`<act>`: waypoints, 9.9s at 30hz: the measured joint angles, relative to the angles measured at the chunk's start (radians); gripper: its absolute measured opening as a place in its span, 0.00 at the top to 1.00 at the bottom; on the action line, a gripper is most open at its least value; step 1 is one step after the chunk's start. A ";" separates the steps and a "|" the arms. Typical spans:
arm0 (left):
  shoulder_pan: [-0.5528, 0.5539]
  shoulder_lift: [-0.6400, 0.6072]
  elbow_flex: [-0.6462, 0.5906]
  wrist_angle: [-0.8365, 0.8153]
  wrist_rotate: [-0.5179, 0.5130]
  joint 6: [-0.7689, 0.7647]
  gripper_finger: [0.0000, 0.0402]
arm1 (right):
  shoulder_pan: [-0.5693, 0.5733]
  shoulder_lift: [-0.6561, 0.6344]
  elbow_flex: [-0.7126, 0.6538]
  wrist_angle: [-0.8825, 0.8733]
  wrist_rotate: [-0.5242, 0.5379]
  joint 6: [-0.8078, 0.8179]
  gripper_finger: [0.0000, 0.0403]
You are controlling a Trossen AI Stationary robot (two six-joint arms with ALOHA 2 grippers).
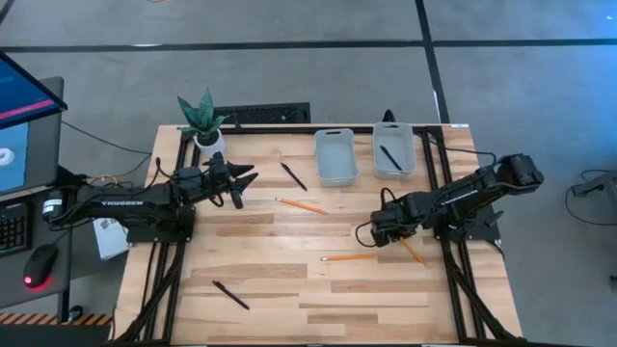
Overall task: Sort pens & pencils
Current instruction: Put the bottom right yellow pencil into the left gray bin, then adjust the left gray bin, then put the bottom yellow pencil into the left gray bin
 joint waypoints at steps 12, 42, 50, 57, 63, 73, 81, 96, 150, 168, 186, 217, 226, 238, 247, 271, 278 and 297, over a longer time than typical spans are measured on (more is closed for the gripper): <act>0.000 0.000 0.000 0.000 0.000 0.000 0.66 | 0.000 -0.001 -0.001 0.009 0.000 0.000 0.76; 0.000 0.000 0.000 0.000 -0.006 0.000 0.66 | 0.000 -0.001 -0.001 0.014 0.003 -0.015 0.87; 0.000 0.000 0.000 0.000 -0.006 0.000 0.66 | 0.000 -0.001 -0.001 0.014 0.003 -0.015 0.87; 0.000 0.000 0.000 0.000 -0.006 0.000 0.66 | 0.000 -0.001 -0.001 0.015 0.003 -0.016 0.87; 0.000 0.000 0.000 0.000 -0.006 0.000 0.66 | 0.000 -0.001 -0.001 0.018 0.003 -0.016 0.87; 0.000 0.000 0.000 0.000 -0.006 0.000 0.66 | -0.001 0.002 0.046 0.037 0.015 -0.069 0.87; 0.000 0.000 0.000 0.000 -0.006 0.000 0.66 | -0.001 0.002 0.069 0.025 0.010 -0.077 0.87; 0.000 0.000 0.000 0.000 -0.006 0.000 0.66 | -0.097 0.000 0.192 0.025 0.006 -0.226 0.87; 0.000 0.000 0.000 -0.006 -0.320 -0.013 0.66 | -0.766 0.043 0.603 0.424 0.000 -1.205 0.87; 0.000 0.000 0.000 -0.007 -0.326 -0.053 0.66 | -0.764 0.309 0.602 0.386 -0.039 -1.281 0.87; 0.000 0.000 0.000 -0.007 -0.326 -0.053 0.66 | -0.766 0.407 0.602 0.372 -0.050 -1.281 0.87; 0.000 0.000 0.000 -0.019 -0.323 -0.071 0.66 | -0.766 0.407 0.602 0.378 -0.049 -1.237 0.86; 0.000 0.000 0.000 -0.022 -0.319 -0.073 0.66 | -0.766 0.406 0.602 0.378 -0.049 -1.218 0.85; 0.000 0.000 0.000 -0.025 -0.314 -0.095 0.66 | -0.766 0.406 0.602 0.378 -0.048 -1.218 0.71; 0.000 0.000 0.000 -0.025 -0.314 -0.095 0.66 | -0.780 0.406 0.602 0.378 -0.015 -1.193 0.67; 0.000 0.000 0.000 -0.025 -0.314 -0.095 0.66 | -0.884 0.406 0.602 0.375 0.170 -1.045 0.62; 0.000 0.000 0.000 -0.037 -0.314 -0.095 0.66 | -0.911 0.406 0.602 0.374 0.203 -1.035 0.61; 0.000 0.000 0.000 -0.076 -0.314 -0.117 0.66 | -0.891 0.349 0.601 0.465 0.150 -1.089 0.60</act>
